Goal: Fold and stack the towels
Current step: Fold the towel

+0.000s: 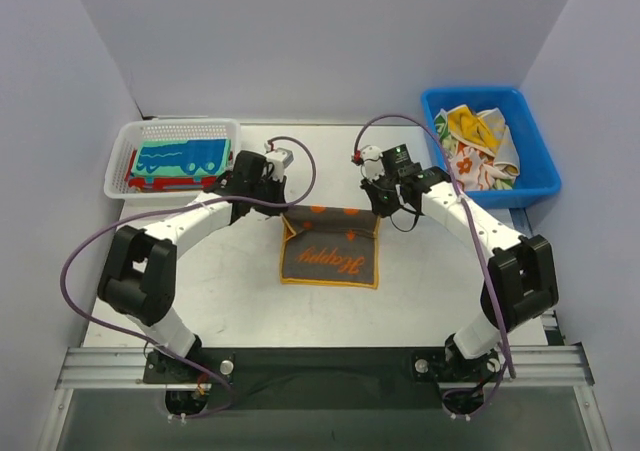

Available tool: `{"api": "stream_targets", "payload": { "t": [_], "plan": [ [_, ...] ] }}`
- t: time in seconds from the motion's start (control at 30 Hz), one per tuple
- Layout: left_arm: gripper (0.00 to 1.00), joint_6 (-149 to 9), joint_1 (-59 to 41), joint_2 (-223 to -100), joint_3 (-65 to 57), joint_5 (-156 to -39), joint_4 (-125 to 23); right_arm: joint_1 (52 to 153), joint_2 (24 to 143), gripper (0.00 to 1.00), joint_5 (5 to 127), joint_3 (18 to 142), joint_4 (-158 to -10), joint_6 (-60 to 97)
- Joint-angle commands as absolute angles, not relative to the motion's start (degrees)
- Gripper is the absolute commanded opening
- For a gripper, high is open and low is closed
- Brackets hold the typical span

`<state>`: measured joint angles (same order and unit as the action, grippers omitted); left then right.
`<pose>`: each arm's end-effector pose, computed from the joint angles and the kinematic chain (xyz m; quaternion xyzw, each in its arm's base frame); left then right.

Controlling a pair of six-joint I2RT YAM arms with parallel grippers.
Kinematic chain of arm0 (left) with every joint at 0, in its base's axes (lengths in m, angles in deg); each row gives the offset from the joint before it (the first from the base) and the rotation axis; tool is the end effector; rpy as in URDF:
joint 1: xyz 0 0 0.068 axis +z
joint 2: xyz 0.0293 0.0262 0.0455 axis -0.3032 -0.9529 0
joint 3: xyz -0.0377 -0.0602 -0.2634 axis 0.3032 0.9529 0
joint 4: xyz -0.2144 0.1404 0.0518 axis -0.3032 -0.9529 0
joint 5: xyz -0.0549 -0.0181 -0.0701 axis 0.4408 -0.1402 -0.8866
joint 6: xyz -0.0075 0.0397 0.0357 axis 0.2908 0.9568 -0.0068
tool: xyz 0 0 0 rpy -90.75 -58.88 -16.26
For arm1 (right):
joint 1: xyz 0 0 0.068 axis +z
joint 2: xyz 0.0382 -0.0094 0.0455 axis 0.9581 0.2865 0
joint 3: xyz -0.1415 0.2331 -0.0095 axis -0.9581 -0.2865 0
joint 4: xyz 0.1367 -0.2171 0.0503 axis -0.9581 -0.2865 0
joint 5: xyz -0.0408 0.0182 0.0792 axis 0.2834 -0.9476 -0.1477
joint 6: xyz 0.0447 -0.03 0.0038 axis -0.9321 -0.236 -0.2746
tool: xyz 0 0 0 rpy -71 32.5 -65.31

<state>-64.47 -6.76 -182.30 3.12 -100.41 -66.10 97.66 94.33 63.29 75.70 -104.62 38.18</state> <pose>0.3317 -0.1582 0.2255 0.1859 0.8977 -0.1886 0.3522 0.3272 0.1550 0.2734 -0.3267 0.8488 0.1238 0.3968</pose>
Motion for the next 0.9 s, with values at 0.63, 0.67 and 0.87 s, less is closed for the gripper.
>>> {"api": "stream_targets", "payload": {
  "t": [0.63,0.67,0.87],
  "plan": [
    [0.00,-54.61,-5.73,-184.77,-0.34,-95.24,-63.29,97.35,98.91,0.18,61.32,79.74,-104.69,35.87],
    [0.00,-55.23,-4.95,-186.08,-0.16,-94.71,-62.67,97.34,99.88,0.20,60.88,79.83,-104.52,35.34],
    [0.39,-61.83,-3.18,-192.76,-6.04,-91.20,-62.92,96.29,100.33,0.41,57.62,79.13,-103.02,32.52]
  ]
}}
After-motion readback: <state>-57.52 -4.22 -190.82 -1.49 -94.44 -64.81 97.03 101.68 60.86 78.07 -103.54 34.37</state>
